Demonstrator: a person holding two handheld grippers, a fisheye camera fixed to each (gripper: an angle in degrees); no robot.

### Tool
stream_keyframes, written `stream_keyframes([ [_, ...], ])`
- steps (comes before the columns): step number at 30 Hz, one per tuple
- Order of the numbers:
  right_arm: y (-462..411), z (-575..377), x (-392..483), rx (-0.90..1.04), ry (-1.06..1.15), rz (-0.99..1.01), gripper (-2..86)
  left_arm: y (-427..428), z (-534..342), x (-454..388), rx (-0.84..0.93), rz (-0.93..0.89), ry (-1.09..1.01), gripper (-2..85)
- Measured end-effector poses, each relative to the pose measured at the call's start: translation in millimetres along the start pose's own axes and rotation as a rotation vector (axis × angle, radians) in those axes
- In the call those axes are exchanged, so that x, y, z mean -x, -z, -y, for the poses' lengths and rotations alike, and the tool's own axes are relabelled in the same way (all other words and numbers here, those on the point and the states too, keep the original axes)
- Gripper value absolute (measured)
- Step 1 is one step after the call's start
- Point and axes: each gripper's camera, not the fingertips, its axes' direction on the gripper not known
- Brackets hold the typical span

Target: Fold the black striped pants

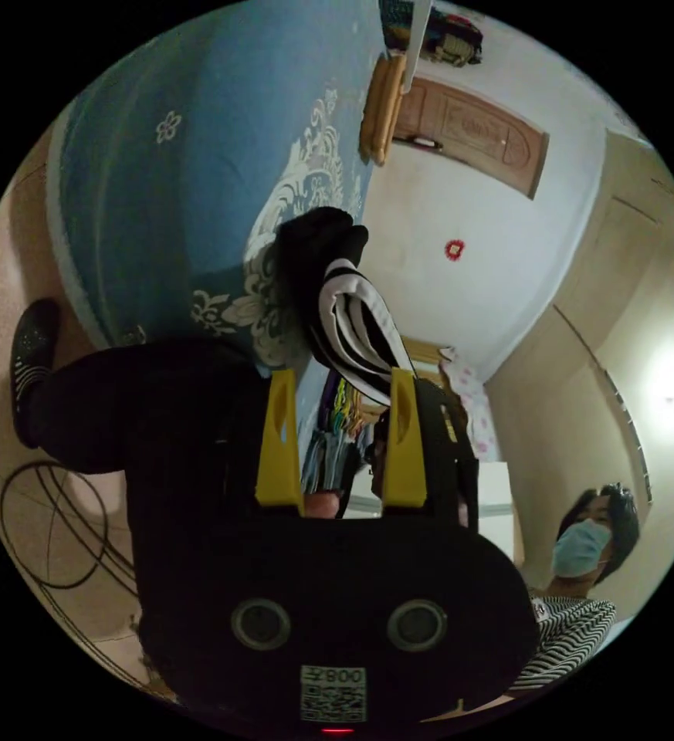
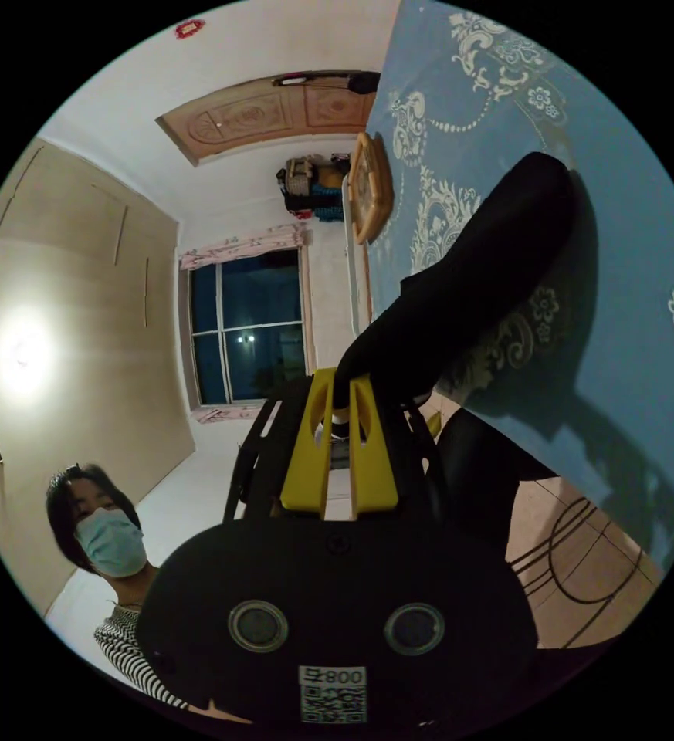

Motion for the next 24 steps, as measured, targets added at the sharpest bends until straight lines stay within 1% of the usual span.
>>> stream_keyframes([
  [4,-4.0,-8.0,20.4,0.008,0.010,-0.001,1.2,5.0,12.7,5.9,-0.086,-0.073,0.046,17.8],
  [7,-3.6,-18.5,33.8,0.003,0.003,0.003,1.2,3.2,21.0,9.5,-0.124,-0.084,0.070,18.3],
  [12,2.9,-42.5,57.5,0.001,-0.005,0.012,1.2,-16.2,33.0,12.0,-0.123,-0.062,0.091,18.1],
  [15,10.1,-57.5,71.0,0.002,-0.010,0.009,1.1,-36.7,38.4,13.0,-0.100,-0.063,0.101,16.4],
  [19,22.4,-77.8,86.3,0.001,-0.018,-0.004,1.0,-68.8,37.3,10.9,-0.094,-0.071,0.100,10.8],
  [24,50.2,-114.5,108.7,-0.005,-0.028,-0.009,1.0,-107.9,22.0,-0.1,-0.092,-0.047,0.064,8.0],
])
